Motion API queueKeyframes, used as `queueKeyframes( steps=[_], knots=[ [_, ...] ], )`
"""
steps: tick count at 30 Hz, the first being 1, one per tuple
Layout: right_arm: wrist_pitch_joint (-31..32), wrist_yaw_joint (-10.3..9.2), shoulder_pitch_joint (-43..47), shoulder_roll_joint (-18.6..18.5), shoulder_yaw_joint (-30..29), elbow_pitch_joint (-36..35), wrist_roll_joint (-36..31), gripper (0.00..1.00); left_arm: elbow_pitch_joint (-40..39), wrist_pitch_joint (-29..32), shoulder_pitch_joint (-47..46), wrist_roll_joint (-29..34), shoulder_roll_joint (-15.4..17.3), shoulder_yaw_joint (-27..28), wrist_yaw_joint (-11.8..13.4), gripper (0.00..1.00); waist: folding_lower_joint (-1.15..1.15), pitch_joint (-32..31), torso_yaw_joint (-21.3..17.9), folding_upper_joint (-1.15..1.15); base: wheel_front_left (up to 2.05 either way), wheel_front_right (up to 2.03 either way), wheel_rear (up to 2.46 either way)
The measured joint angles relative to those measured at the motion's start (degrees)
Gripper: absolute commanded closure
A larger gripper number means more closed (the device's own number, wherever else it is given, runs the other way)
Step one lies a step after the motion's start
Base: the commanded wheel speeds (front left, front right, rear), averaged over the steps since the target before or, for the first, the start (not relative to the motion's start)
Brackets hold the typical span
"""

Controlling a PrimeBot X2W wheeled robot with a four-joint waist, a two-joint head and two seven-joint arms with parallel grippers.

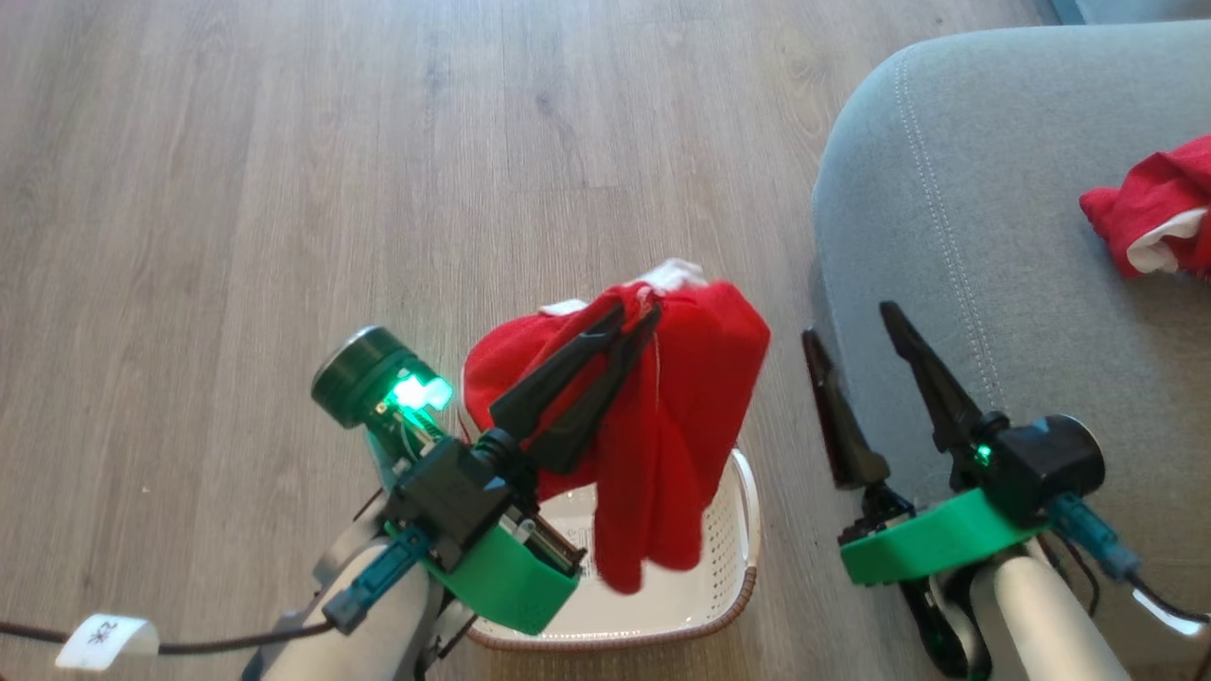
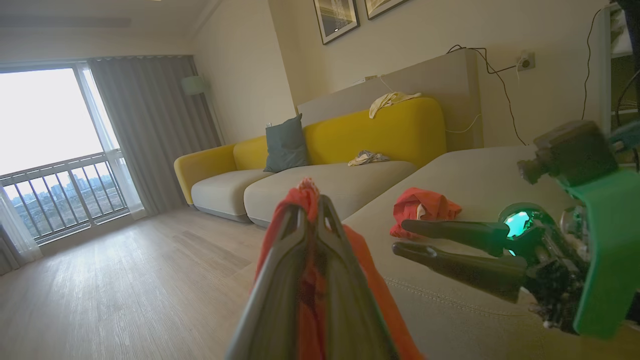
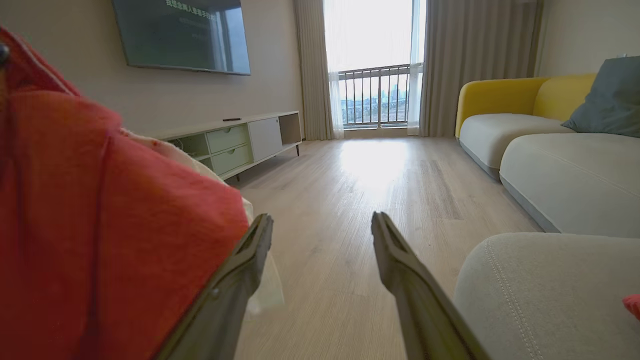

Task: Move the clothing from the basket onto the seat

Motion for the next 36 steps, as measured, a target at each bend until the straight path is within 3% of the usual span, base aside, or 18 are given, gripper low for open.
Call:
queueKeyframes(
  steps=[7, 11, 17, 26, 36],
  knots=[
    [0.0, 0.0, -0.4, -11.2, 13.6, -1.1, -3.2, 0.0, 0.1, 0.0, -0.4, 0.0, 0.4, 0.5, 0.0, 1.0, 0.0, 0.4, -0.5, 0.0, 0.0, 0.0, 0.0],
    [0.0, 0.0, -3.2, -15.0, 16.5, -1.1, -4.2, 0.0, 0.0, 0.0, -1.3, 0.2, 0.9, 0.4, 0.0, 1.0, 0.0, 0.5, -0.7, 0.0, 0.0, 0.0, 0.0],
    [0.0, 0.0, -6.4, -19.1, 18.1, -0.7, -4.5, 0.0, -0.3, 0.0, -1.3, 0.9, 1.8, -1.5, 0.0, 1.0, 0.0, 0.2, -0.3, 0.0, 0.0, 0.0, 0.0],
    [0.0, 0.0, -7.7, -21.8, 20.4, -0.2, -1.8, 0.0, -0.7, 0.0, -1.4, 1.9, 2.6, -3.8, 0.0, 1.0, 0.0, -0.3, 0.3, 0.0, 0.0, 0.0, 0.0],
    [0.0, 0.0, -11.2, -26.1, 29.5, 1.3, 5.6, 0.0, -1.4, 0.0, -1.4, 2.2, 3.6, -5.8, 0.0, 1.0, 0.0, -0.6, 0.8, 0.0, 0.0, 0.0, 0.0]
  ],
)
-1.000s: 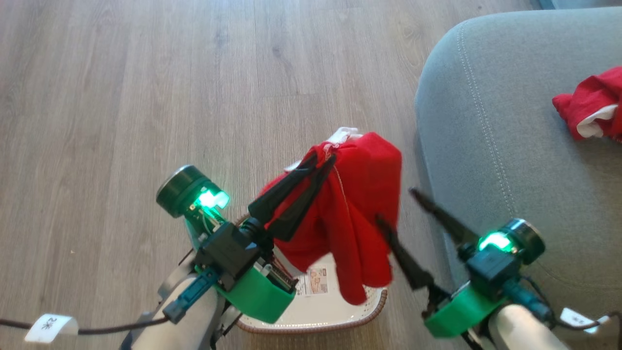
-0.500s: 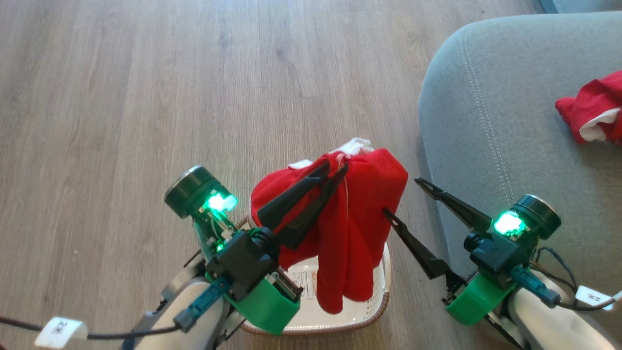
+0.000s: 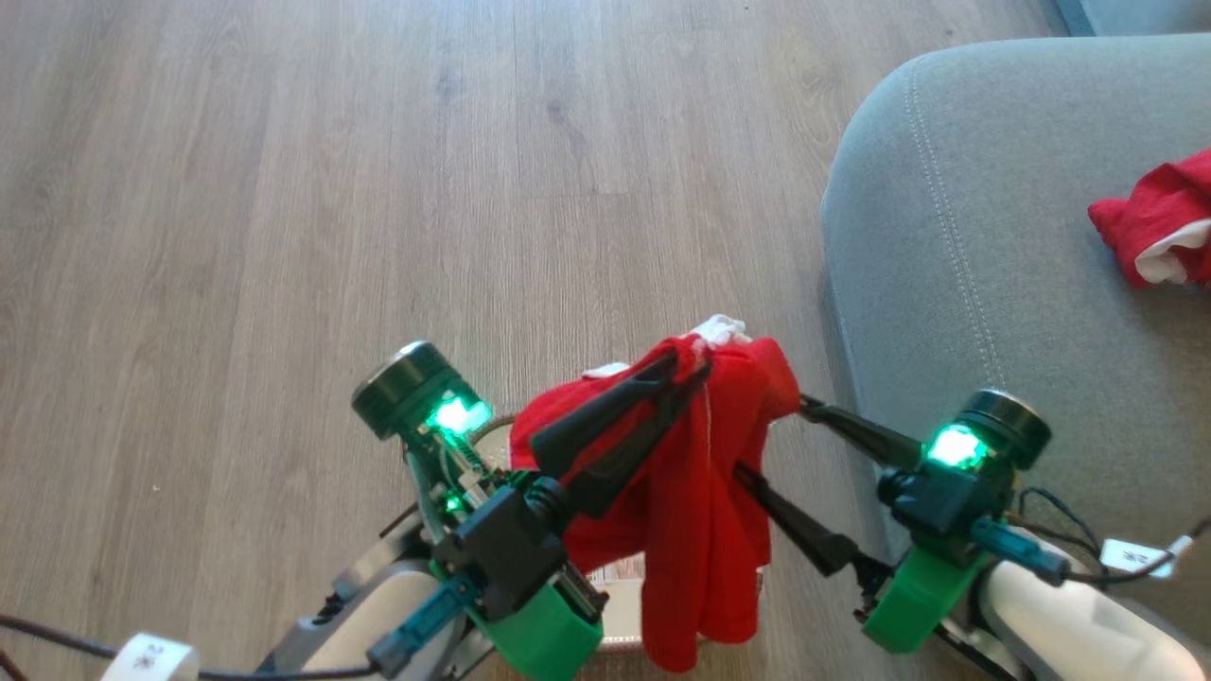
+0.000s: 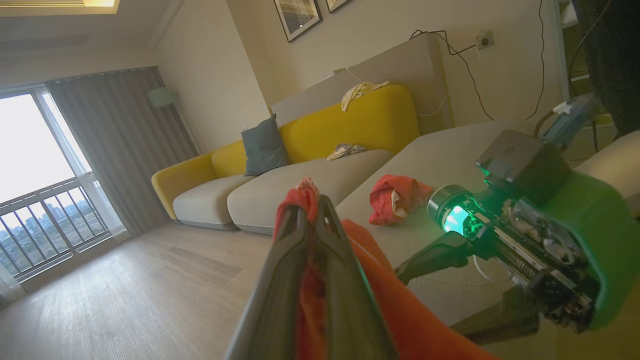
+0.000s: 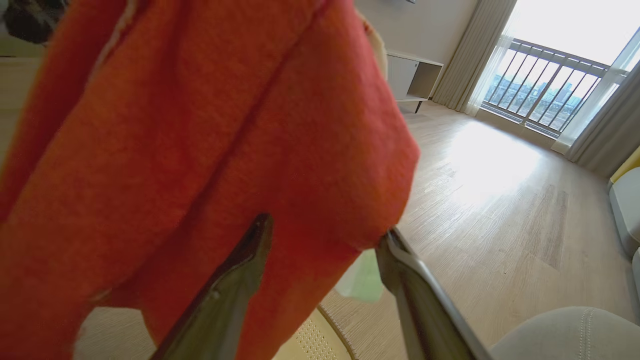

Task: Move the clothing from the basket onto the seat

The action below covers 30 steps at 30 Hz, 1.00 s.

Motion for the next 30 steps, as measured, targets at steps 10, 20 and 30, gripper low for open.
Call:
queueKeyframes(
  steps=[10, 20, 30],
  knots=[
    [0.0, 0.0, -5.8, 0.1, 8.5, 0.3, 1.4, 0.0, -0.3, 0.0, -1.0, 0.0, 0.1, -2.9, 0.0, 1.0, 0.0, 0.4, 0.9, 0.0, 0.0, 0.0, 0.0],
    [0.0, 0.0, -8.0, 5.6, 9.6, 3.5, -1.1, 0.0, 0.1, 0.0, -1.8, -0.6, 0.1, -4.3, 0.0, 1.0, 0.0, 1.5, 1.9, 0.0, 0.0, 0.0, 0.0],
    [0.0, 0.0, -8.0, 11.2, 8.3, 4.5, -1.8, 1.0, 0.9, 0.0, -2.3, -0.7, 0.1, -5.0, 0.0, 1.0, 0.0, 1.9, 2.8, 0.0, 0.0, 0.0, 0.0]
  ],
)
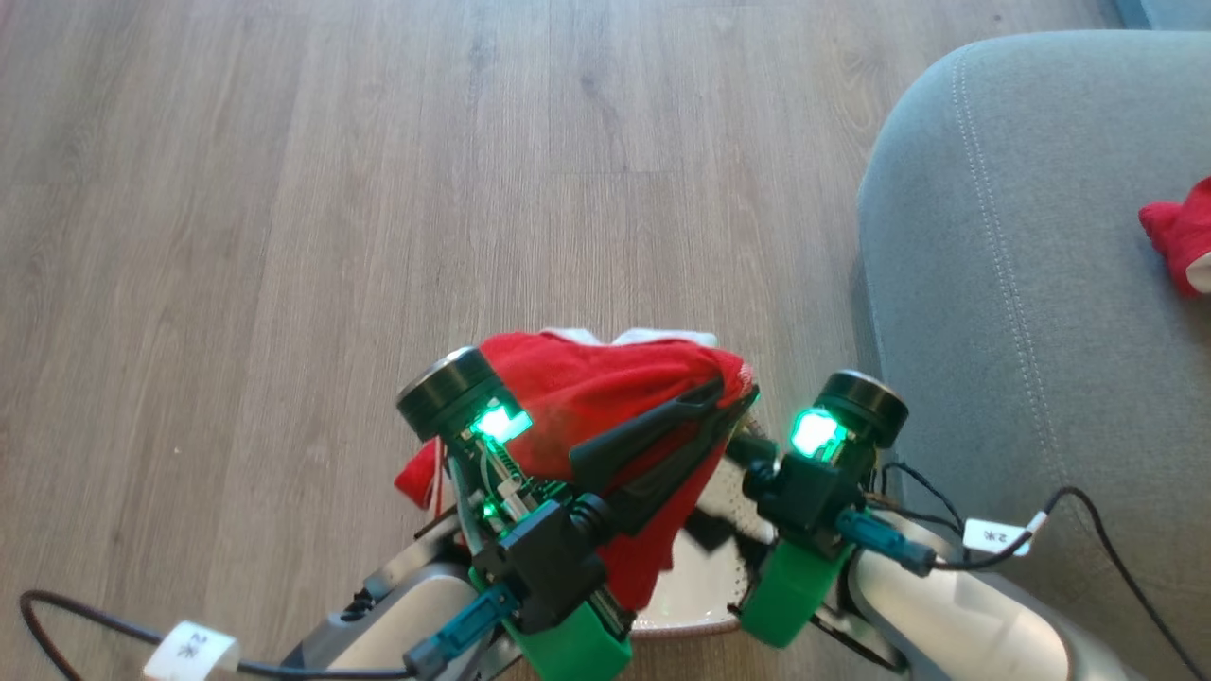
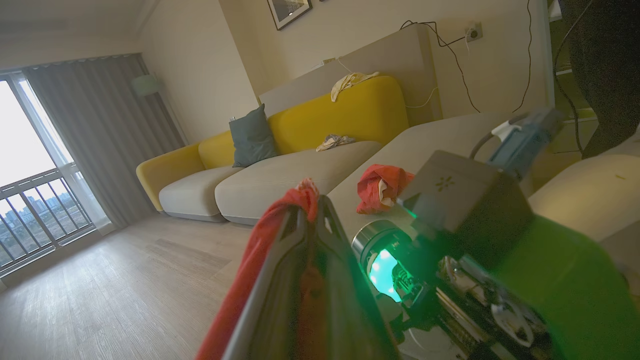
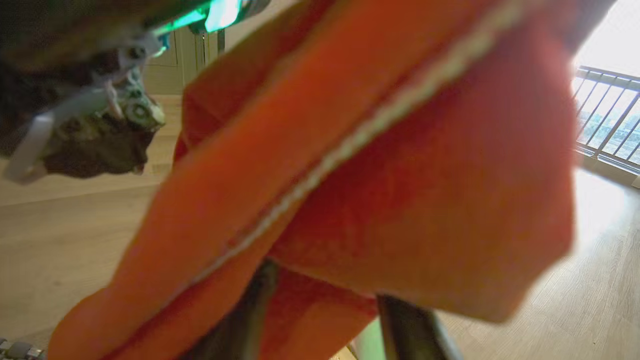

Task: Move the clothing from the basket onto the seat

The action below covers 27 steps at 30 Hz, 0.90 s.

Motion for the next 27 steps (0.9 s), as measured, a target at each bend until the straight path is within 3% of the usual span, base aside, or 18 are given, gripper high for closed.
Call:
queueKeyframes(
  steps=[12, 13, 14, 15, 16, 27],
  knots=[
    [0.0, 0.0, 4.7, 5.5, -9.6, -1.7, -1.6, 1.0, 0.1, 0.0, 0.0, -0.5, 0.0, 0.1, 0.0, 1.0, 0.0, 0.1, 0.6, 0.0, 0.0, 0.0, 0.0],
    [0.0, 0.0, 5.2, 5.9, -10.3, -2.2, -2.2, 1.0, 0.1, 0.0, 0.0, -0.5, -0.1, 0.1, 0.0, 0.91, 0.0, 0.1, 0.6, 0.0, 0.0, 0.0, 0.0],
    [0.0, 0.0, 5.6, 6.3, -10.9, -2.5, -2.7, 1.0, 0.1, 0.0, 0.0, -0.5, -0.1, 0.1, 0.0, 0.56, 0.0, 0.1, 0.6, 0.0, 0.0, 0.0, 0.0],
    [0.0, 0.0, 5.9, 6.8, -11.5, -2.9, -3.1, 1.0, 0.1, 0.0, 0.0, -0.5, -0.1, 0.1, 0.0, 0.56, 0.0, 0.0, 0.6, 0.0, 0.0, 0.0, 0.0],
    [0.0, 0.0, 6.4, 7.2, -12.1, -3.2, -3.5, 1.0, 0.1, 0.0, 0.0, -0.5, -0.2, 0.2, 0.0, 0.0, 0.0, 0.0, 0.6, 0.0, 0.0, 0.0, 0.0],
    [0.0, 0.0, 10.2, 11.5, -21.5, -8.5, -8.0, 1.0, -0.2, 0.0, 0.1, -0.5, -0.4, 1.6, 0.0, 0.0, 0.0, -0.5, 0.8, 0.0, 0.0, 0.0, 0.0]
  ],
)
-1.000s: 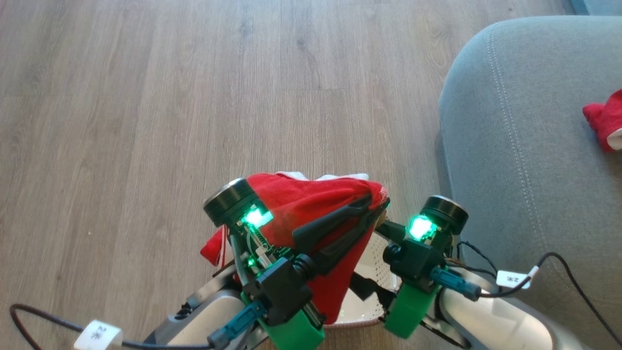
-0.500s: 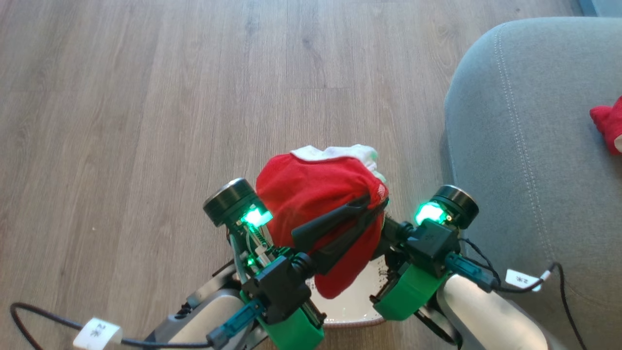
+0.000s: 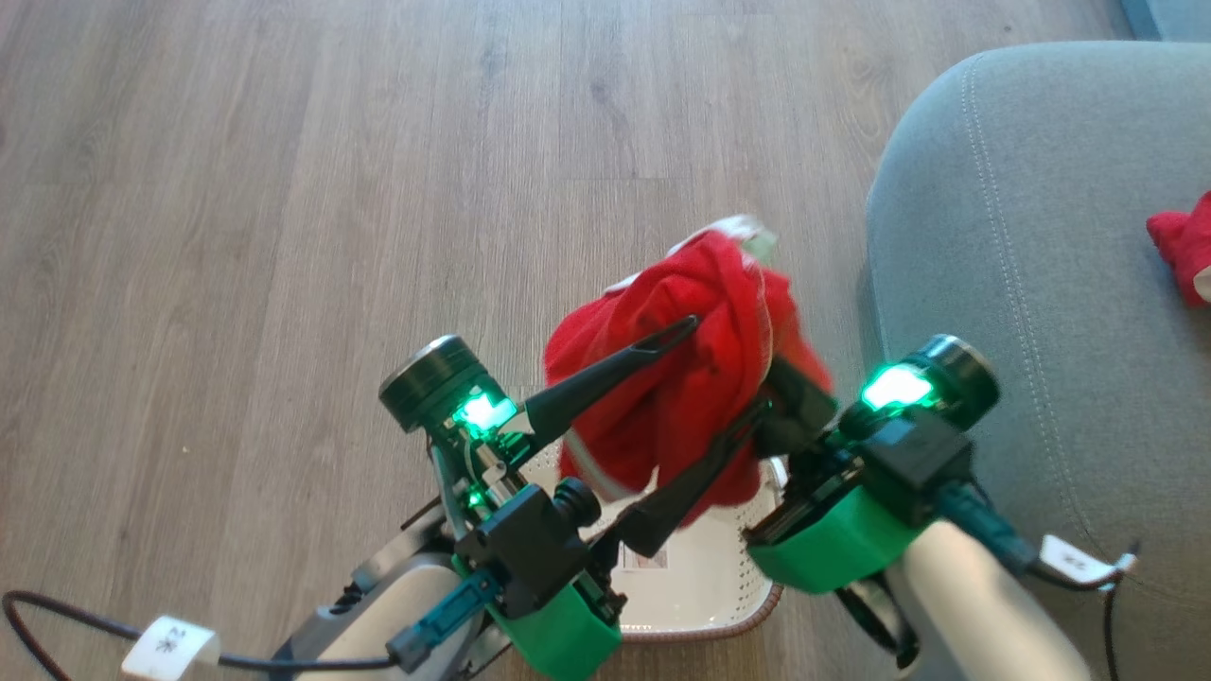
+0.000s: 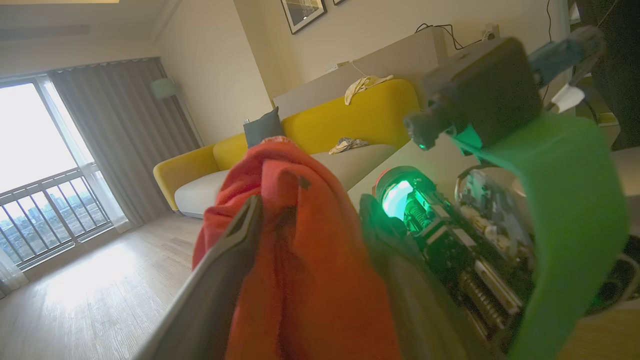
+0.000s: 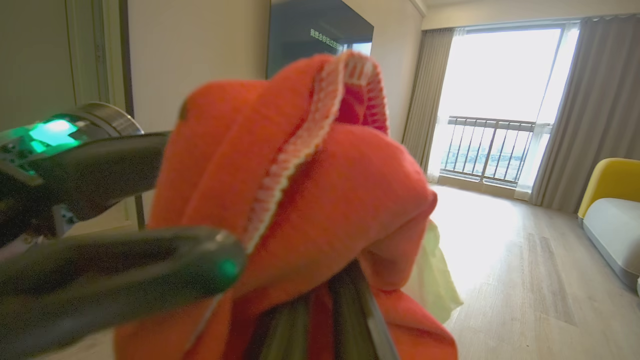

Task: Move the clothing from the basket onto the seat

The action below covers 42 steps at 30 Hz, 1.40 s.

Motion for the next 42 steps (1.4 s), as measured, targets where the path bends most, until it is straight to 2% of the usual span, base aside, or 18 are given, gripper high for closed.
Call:
queueKeyframes(
  steps=[7, 22, 29, 42],
  knots=[
    [0.0, 0.0, 1.0, 2.4, -8.2, -4.4, -2.0, 1.0, 0.0, 0.0, 0.0, 0.0, -0.1, 0.5, 0.0, 0.0, 0.0, -0.1, 0.0, 0.0, 0.0, 0.0, 0.0],
    [0.0, 0.0, 3.2, 4.1, -22.7, -11.7, -5.4, 1.0, 1.1, 0.0, 1.8, 0.1, -0.1, 2.2, 0.0, 0.0, 0.0, -0.9, -1.1, 0.0, 0.0, 0.0, 0.0],
    [0.0, 0.0, 5.1, 4.4, -28.7, -12.1, -6.0, 1.0, 3.3, 0.0, 3.7, -0.6, 0.0, 2.3, 0.0, 0.0, 0.0, -0.7, -2.3, 0.0, 0.0, 0.0, 0.0],
    [0.0, 0.0, 8.4, 4.9, -35.1, -8.9, -4.2, 1.0, 8.2, 0.0, 6.3, -2.6, 0.2, 2.6, 0.0, 0.0, 0.0, -0.5, -3.4, 0.0, 0.0, 0.0, 0.0]
  ],
)
